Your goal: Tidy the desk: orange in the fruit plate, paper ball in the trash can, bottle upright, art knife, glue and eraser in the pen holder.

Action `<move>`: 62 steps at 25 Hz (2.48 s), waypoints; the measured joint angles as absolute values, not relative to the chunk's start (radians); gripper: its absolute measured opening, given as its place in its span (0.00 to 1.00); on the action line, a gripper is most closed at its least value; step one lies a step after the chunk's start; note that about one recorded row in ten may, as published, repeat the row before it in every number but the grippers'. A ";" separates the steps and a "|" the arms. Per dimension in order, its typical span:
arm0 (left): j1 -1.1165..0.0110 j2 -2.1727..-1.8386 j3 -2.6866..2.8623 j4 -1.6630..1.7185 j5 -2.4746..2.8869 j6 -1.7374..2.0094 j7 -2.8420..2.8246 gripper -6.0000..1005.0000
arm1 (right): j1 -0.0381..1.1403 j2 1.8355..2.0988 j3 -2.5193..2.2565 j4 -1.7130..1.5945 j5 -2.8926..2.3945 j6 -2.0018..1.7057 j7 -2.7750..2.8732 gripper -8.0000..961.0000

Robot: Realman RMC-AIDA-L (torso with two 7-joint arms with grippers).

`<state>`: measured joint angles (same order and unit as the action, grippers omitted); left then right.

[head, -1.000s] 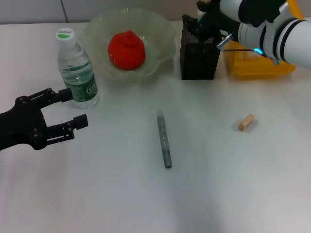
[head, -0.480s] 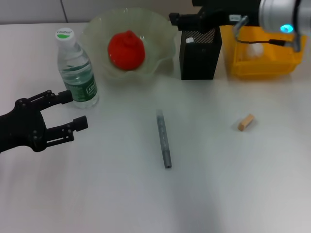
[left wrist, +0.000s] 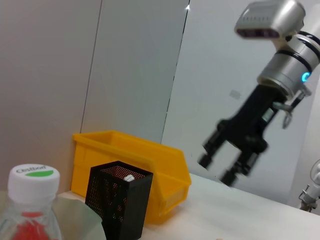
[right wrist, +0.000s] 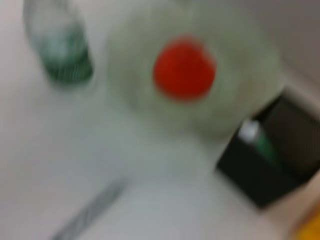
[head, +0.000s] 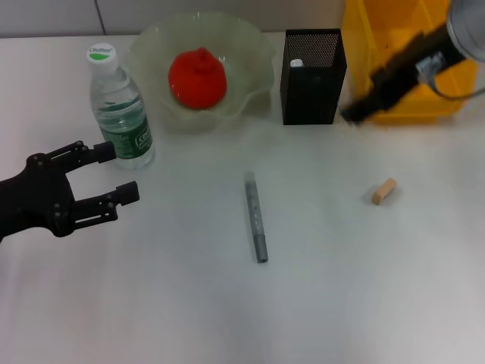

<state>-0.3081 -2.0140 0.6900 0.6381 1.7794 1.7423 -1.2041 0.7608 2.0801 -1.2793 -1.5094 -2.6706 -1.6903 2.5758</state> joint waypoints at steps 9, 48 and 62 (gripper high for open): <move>-0.313 -2.013 0.692 0.638 1.787 1.747 -1.204 0.81 | 0.851 2.080 -1.284 -1.296 -2.823 -1.777 2.596 0.76; -0.331 -2.019 0.692 0.638 1.792 1.718 -1.206 0.81 | 0.903 2.087 -1.367 -0.890 -2.830 -1.478 2.600 0.70; -0.329 -2.019 0.692 0.638 1.792 1.718 -1.206 0.81 | 0.895 2.087 -1.376 -0.943 -2.809 -1.512 2.597 0.43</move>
<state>-0.3287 -2.0187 0.6917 0.6381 1.7916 1.7180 -1.2055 0.8953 2.0872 -1.3756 -0.9434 -2.8091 -1.5117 2.5971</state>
